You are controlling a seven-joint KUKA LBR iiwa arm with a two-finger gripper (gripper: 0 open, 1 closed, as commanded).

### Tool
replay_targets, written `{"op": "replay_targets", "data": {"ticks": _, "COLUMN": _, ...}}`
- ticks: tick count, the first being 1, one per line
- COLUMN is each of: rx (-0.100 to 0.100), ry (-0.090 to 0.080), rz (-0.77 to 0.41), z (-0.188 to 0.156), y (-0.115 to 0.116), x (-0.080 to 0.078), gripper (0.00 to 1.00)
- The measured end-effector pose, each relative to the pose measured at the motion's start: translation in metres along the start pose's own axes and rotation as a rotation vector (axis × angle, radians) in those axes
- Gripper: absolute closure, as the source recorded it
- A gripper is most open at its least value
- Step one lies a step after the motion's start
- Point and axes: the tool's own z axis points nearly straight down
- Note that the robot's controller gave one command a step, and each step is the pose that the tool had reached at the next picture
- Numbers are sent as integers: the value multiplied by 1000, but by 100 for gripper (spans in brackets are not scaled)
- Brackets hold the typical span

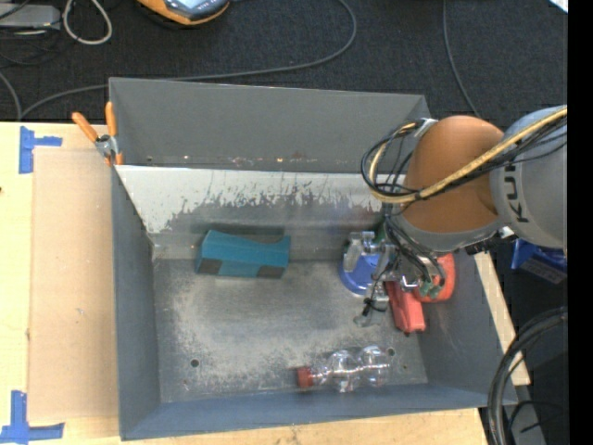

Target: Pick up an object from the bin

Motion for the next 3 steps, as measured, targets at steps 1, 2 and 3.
{"op": "replay_targets", "data": {"ticks": 1, "rx": 0, "ry": -8, "rz": -1, "z": -4, "y": 0, "x": -2, "gripper": 0}}
{"op": "replay_targets", "data": {"ticks": 2, "rx": 0, "ry": -6, "rz": -338, "z": 82, "y": -12, "x": 69, "gripper": 0}}
{"op": "replay_targets", "data": {"ticks": 3, "rx": 1, "ry": -10, "rz": -303, "z": 22, "y": -14, "x": 63, "gripper": 0}}
